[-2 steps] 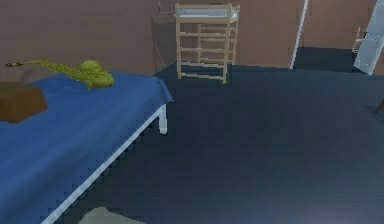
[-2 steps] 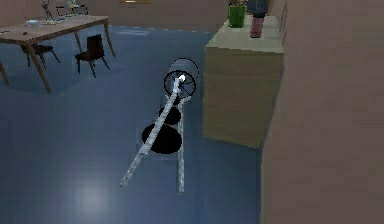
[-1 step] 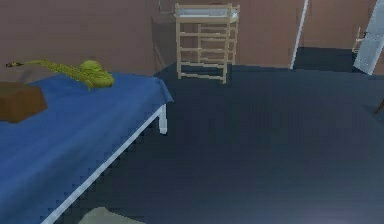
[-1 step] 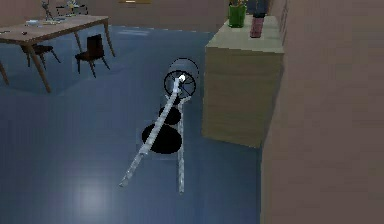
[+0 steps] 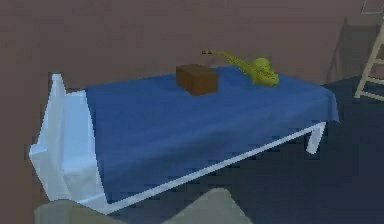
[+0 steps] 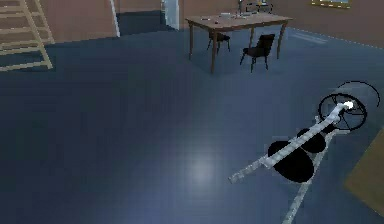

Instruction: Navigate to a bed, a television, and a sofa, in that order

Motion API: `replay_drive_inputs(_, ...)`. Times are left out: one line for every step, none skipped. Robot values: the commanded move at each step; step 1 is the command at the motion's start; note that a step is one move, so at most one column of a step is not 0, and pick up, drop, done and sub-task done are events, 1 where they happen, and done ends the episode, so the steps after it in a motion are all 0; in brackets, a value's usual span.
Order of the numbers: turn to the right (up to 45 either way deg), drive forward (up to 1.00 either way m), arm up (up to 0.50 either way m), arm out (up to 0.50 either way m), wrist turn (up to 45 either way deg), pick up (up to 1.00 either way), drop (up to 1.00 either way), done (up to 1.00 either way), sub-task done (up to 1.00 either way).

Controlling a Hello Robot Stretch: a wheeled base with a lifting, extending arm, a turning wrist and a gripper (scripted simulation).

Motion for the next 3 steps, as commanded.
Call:
replay_drive_inputs(-45.0, 0.0, 0.0, 0.0, 0.0, 0.0, 0.0, 0.0, 0.0)
replay_drive_inputs(45.0, 0.0, 0.0, 0.0, 0.0, 0.0, 0.0, 0.0, 0.0)
replay_drive_inputs(45.0, 0.0, 0.0, 0.0, 0.0, 0.0, 0.0, 0.0, 0.0)
